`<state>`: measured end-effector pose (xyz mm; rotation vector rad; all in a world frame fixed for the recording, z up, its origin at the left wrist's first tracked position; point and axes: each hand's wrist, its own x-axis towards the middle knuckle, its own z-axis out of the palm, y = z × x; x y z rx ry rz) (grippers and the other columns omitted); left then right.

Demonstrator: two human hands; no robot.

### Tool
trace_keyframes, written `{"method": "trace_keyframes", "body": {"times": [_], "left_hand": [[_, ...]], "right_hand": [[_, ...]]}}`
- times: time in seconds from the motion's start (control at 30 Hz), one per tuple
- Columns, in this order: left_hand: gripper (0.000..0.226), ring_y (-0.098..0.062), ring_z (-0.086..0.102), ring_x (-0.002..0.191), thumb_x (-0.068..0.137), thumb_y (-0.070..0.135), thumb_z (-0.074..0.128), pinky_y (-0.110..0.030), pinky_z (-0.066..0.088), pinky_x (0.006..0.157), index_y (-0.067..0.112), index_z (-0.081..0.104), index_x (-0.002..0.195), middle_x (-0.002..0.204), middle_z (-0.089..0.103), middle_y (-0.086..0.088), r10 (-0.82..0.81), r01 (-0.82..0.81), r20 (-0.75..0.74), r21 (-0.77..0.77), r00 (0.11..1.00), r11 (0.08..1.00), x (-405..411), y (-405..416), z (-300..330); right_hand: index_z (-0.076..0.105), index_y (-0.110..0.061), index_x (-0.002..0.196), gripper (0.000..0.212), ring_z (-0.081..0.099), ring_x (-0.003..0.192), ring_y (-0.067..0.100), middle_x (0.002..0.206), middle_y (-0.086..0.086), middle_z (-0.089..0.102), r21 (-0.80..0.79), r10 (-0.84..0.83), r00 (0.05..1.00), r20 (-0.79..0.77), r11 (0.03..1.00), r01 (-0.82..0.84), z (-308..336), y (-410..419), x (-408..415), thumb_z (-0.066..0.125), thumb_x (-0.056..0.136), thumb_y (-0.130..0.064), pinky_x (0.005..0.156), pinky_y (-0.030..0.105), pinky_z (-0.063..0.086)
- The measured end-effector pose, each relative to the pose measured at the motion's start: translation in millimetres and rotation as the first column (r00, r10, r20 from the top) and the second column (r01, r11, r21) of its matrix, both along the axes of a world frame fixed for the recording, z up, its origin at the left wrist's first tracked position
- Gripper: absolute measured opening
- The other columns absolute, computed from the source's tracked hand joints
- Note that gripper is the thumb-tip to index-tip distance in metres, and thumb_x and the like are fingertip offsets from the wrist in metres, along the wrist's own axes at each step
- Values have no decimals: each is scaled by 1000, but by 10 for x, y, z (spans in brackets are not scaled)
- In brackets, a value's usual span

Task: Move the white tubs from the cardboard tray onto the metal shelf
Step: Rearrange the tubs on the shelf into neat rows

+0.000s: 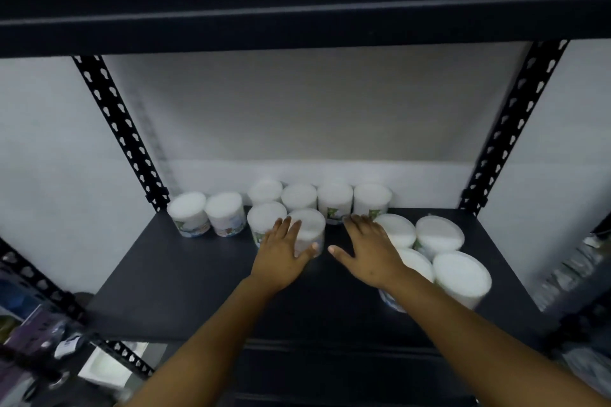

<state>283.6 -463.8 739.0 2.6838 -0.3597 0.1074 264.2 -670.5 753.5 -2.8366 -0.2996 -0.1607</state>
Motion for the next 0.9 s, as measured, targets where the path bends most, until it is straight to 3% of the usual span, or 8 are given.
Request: {"method": "trace_keyframes", "body": {"times": [0.17, 0.3, 0.43, 0.7, 0.9], "left_hand": [[99, -23, 10, 146, 70, 79, 11, -41, 9, 119, 20, 25, 149, 158, 18, -7, -3, 4, -7, 60, 1000, 998, 260, 403, 38], [90, -25, 12, 146, 80, 77, 24, -40, 11, 118, 19, 26, 149, 158, 18, -8, -24, 25, -17, 115, 1000, 993, 452, 617, 28], [75, -26, 12, 146, 90, 61, 42, -39, 13, 117, 18, 24, 149, 158, 17, -9, -40, 46, -45, 137, 998, 990, 642, 726, -5], [93, -29, 15, 144, 79, 65, 55, -39, 18, 116, 19, 16, 149, 158, 12, -9, -78, 102, -134, 184, 988, 978, 897, 811, -5], [81, -29, 19, 142, 84, 56, 56, -38, 21, 114, 20, 20, 148, 157, 12, -7, -73, 96, -133, 171, 988, 981, 1000, 798, -29]], "right_hand": [[25, -17, 146, 76, 24, 140, 27, 151, 8, 30, -11, 1, 1000, -12, 1000, -1, 14, 418, 237, 41, 88, -62, 115, 40, 19], [31, -17, 142, 77, 37, 130, 28, 145, 10, 38, -7, -34, 999, -36, 999, 34, -24, 673, 406, 46, 83, -64, 109, 40, 30], [23, -16, 146, 87, 30, 135, 29, 150, 11, 29, -10, -82, 989, -121, 997, 82, -49, 844, 530, 48, 80, -68, 112, 40, 26], [13, -18, 149, 100, 24, 138, 28, 154, 8, 18, -15, -134, 966, -219, 991, 134, -132, 977, 715, 54, 74, -70, 112, 39, 26], [31, -20, 134, 81, 41, 119, 28, 133, 9, 37, 24, -166, 964, -206, 984, 174, -188, 1020, 815, 60, 69, -59, 98, 38, 40]]}}
